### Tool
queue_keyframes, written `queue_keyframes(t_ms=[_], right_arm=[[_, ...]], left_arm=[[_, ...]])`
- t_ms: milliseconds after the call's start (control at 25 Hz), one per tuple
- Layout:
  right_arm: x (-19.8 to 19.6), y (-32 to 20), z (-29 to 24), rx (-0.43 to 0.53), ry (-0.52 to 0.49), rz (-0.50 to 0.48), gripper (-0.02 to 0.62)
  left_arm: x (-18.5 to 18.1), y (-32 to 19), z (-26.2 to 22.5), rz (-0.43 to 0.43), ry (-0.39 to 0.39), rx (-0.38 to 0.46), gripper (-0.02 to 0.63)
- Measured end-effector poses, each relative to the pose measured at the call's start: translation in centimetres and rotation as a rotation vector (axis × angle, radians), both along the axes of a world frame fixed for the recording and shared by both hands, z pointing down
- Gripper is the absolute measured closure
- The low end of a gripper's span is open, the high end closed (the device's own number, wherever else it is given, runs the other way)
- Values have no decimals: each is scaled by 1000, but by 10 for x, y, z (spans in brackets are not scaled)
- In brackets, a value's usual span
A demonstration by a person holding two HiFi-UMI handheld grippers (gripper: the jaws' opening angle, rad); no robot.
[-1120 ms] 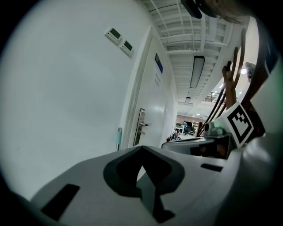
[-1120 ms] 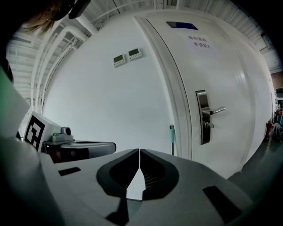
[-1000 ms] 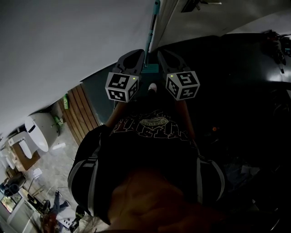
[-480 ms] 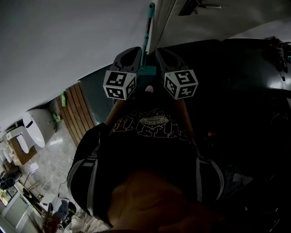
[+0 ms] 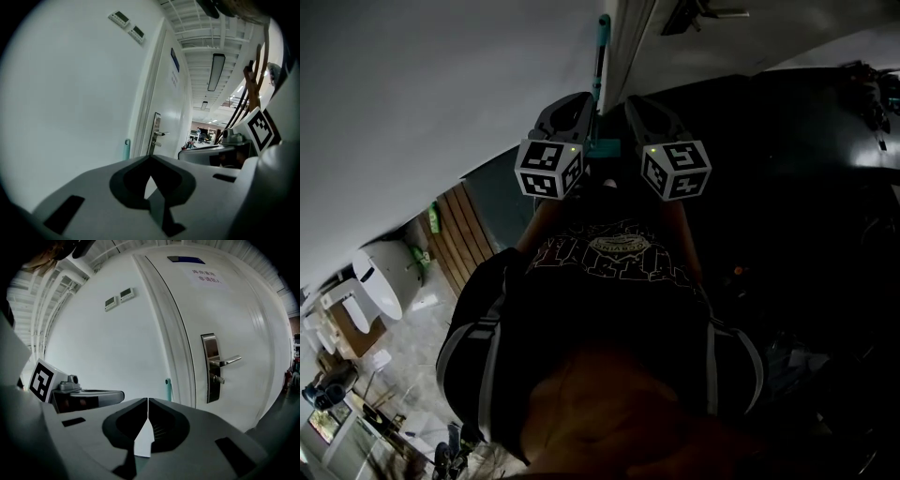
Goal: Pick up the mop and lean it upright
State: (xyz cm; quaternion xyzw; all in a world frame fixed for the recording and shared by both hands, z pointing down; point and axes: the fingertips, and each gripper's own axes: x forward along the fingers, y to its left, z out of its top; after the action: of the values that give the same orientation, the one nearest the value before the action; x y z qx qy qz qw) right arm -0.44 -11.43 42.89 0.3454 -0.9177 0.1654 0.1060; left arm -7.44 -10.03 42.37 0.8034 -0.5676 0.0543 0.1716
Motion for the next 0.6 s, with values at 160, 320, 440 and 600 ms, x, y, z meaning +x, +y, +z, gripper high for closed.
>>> queue_keyframes(t_ms=[160,320,440,600], right_arm=[[-5,-14,-5,5,-3,19,575],[-13,-27,-3,1,2,40,575],[-16,-37,-2,-5,5,60,575],[-16,-52,1,-9,4,88,575]], left_arm=[[-3,-18,0,23,-4,-3,558],[-12,-37,7,44,-10,-18,558],[-18,-52,11,56,-24,-21,558],[-17,-72,19,78,-29,-25,558]])
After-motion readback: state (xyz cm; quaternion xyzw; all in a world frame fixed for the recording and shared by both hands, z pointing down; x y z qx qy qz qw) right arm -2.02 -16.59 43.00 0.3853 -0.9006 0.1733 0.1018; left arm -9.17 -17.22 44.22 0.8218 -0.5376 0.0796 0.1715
